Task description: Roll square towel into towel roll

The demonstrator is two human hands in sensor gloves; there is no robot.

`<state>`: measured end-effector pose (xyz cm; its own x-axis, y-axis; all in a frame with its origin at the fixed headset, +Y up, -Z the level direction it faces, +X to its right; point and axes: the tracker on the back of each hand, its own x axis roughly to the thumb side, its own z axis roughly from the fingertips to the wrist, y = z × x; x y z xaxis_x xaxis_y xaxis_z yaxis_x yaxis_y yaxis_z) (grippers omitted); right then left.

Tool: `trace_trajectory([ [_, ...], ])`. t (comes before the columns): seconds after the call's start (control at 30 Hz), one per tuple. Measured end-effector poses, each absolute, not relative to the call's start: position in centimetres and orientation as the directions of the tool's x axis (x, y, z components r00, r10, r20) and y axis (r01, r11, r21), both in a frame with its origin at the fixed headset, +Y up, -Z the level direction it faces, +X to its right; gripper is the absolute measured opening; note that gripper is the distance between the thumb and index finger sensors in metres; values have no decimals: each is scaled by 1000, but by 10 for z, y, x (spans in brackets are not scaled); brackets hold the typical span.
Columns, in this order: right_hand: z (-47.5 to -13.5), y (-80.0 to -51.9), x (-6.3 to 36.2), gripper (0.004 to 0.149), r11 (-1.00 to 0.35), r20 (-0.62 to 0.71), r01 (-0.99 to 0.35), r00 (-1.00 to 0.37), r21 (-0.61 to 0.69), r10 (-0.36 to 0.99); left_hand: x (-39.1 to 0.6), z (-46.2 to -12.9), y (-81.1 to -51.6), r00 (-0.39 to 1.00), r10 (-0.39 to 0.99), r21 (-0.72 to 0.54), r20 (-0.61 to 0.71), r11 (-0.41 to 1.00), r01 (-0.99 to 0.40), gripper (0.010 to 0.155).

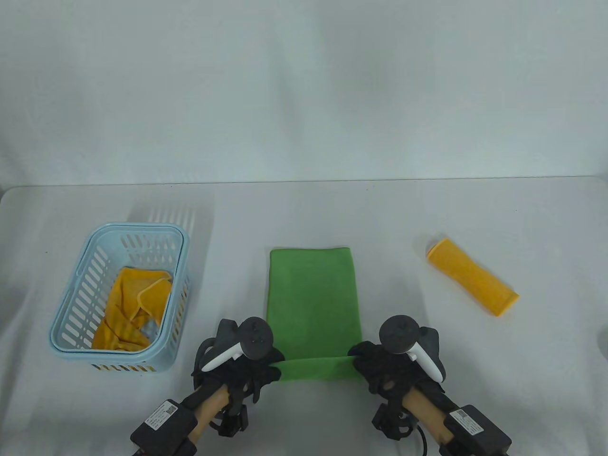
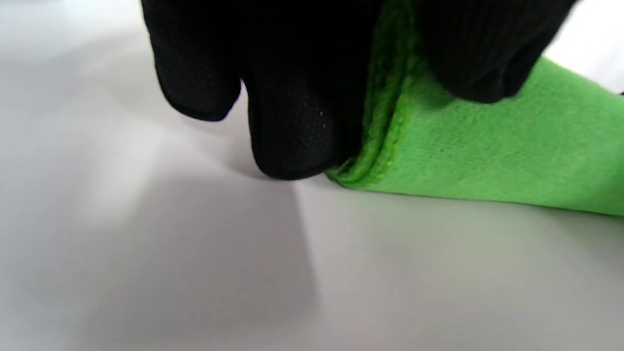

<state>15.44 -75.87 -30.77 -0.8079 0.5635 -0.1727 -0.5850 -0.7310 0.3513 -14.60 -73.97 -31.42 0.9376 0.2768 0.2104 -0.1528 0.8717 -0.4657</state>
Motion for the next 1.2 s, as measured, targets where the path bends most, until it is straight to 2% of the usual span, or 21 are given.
trace_trajectory([
  [0.17, -312, -763, 158, 47, -755, -222, -596, -803, 274, 553, -147, -318, -745, 965, 215, -407, 154, 903, -136, 50],
  [0.37, -313, -762, 159, 50, -756, -220, -602, -798, 258, 561, -148, -319, -749, 977, 184, -378, 108, 917, -131, 53],
  [0.83, -314, -755, 168, 60, -761, -250, -614, -786, 209, 566, -164, -324, -748, 980, 194, -342, 32, 924, -172, 62],
  [1.03, -310, -742, 163, 62, -785, -186, -592, -805, 182, 564, -161, -322, -739, 983, 168, -287, 69, 947, -141, 68],
  [1.2, -302, -730, 149, 65, -840, -69, -516, -856, 169, 512, -144, -309, -721, 979, 47, -149, 198, 989, -17, 72],
])
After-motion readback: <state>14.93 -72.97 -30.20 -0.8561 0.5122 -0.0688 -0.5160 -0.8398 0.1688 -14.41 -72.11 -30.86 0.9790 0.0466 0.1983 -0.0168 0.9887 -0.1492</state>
